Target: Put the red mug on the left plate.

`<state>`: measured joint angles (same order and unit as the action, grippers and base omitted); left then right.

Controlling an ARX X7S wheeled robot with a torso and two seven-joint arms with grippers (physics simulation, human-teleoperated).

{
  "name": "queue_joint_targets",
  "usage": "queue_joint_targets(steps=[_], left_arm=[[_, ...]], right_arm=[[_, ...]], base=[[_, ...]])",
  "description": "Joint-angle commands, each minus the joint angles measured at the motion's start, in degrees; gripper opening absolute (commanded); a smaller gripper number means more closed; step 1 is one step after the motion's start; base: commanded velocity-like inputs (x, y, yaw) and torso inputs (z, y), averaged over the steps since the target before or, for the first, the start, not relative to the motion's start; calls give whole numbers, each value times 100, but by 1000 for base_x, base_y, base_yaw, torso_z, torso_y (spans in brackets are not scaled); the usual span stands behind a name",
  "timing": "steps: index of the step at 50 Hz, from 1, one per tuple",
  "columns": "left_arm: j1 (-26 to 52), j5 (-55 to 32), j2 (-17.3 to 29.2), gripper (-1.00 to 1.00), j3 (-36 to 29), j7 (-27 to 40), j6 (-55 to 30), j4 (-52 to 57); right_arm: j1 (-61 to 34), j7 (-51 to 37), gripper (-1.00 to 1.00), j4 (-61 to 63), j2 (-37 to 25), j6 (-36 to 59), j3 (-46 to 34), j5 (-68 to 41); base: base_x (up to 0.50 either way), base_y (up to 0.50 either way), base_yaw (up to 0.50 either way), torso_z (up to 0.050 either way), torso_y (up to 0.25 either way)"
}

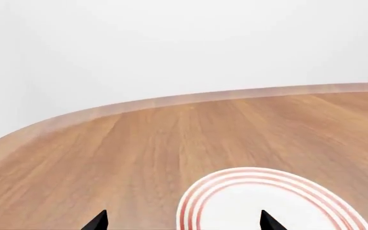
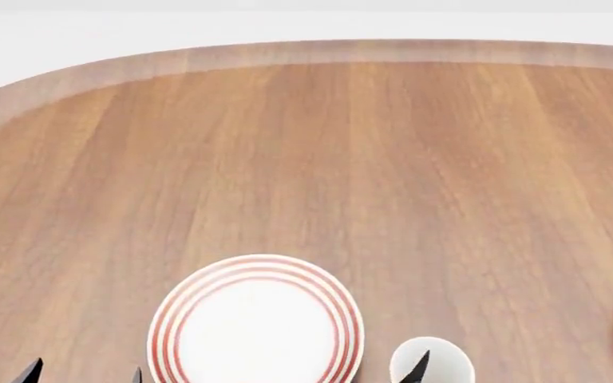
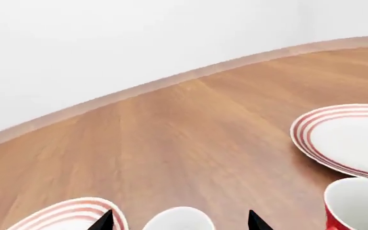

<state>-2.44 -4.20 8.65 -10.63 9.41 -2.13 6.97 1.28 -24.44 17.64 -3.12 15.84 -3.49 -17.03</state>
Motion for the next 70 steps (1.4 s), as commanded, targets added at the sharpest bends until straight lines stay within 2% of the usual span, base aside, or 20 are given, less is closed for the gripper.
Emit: queue_joint_targets(steps=[1,8,14,30,45,70], left_arm=[[-2,-29,41,100,-53,48,32,-20],[33,-44,55,100,-94,69,33,-69],[30,-86,87,100,-100,80,14,-35],[8,-136,147,100,-140,150,-5,45],[-8,-164,195,100,-198,201,-3,77],[-15,-279,291,100,-225,259,-8,136]], right_arm=[[3,-1342,100,446,237,440,348,-822],[173,-1766,100,830,135,378,325,-1361],[185,-2073,100,866,119,227,266,-1344],[-29,-2616,100,322,37,-255,320,-1319],[-699,-3218,100,-472,84,-284,376,-1398],[-1584,-3638,100,-1763,48,-516,277,-1670]], base=[[0,0,0,0,0],[0,0,0,0,0],[0,0,0,0,0],[0,0,0,0,0],[0,0,0,0,0],[0,0,0,0,0]])
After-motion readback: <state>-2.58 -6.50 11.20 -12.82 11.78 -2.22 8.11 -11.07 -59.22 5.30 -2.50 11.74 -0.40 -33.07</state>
